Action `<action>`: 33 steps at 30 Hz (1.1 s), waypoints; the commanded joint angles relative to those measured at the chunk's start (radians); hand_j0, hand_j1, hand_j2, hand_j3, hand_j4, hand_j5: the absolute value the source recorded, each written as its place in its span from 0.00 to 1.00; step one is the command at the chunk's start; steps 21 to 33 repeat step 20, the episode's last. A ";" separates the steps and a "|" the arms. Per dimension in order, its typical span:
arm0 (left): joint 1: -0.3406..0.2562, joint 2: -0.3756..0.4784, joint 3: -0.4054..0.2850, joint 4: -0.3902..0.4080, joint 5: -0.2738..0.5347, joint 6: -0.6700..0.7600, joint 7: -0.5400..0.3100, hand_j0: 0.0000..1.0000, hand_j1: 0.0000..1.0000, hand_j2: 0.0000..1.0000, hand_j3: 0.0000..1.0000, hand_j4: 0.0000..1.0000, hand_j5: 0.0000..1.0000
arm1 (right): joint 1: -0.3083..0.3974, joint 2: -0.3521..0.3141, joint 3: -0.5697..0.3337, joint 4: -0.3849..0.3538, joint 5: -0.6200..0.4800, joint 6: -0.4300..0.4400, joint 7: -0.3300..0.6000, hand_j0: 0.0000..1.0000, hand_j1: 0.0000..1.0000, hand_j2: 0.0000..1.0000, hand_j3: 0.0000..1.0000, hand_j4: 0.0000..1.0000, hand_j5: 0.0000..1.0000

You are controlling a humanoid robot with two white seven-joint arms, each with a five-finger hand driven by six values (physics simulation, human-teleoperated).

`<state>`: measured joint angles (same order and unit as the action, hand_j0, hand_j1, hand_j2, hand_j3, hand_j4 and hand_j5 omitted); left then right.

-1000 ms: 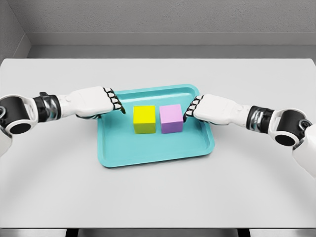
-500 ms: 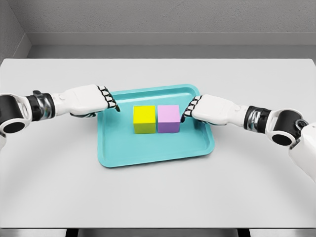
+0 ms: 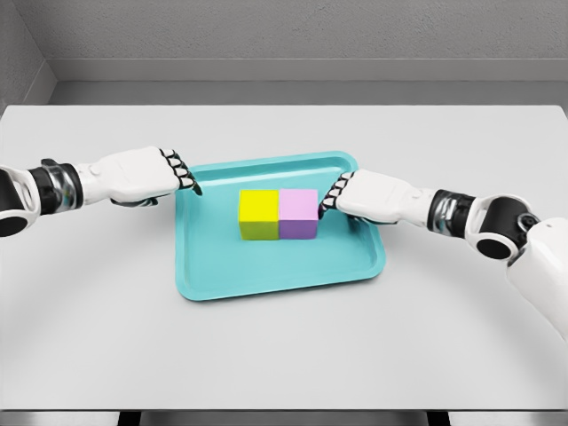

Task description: Push two cubes

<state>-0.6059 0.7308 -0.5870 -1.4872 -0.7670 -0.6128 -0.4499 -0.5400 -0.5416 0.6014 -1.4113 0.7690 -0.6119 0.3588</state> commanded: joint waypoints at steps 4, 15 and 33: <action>0.006 0.002 0.013 0.002 0.009 0.002 0.004 0.96 0.96 0.96 0.96 0.96 0.96 | -0.002 -0.003 0.000 0.017 -0.004 0.001 0.000 0.64 0.64 0.64 0.64 0.64 0.64; 0.003 0.118 0.059 0.019 0.043 0.002 0.007 1.00 1.00 1.00 1.00 1.00 1.00 | 0.054 -0.308 -0.356 -0.132 -0.195 0.001 -0.004 1.00 1.00 1.00 1.00 1.00 1.00; 0.005 0.119 0.079 0.042 0.043 0.002 0.007 1.00 1.00 1.00 1.00 1.00 1.00 | 0.110 -0.311 -0.374 -0.120 -0.197 0.001 -0.004 1.00 1.00 1.00 1.00 1.00 1.00</action>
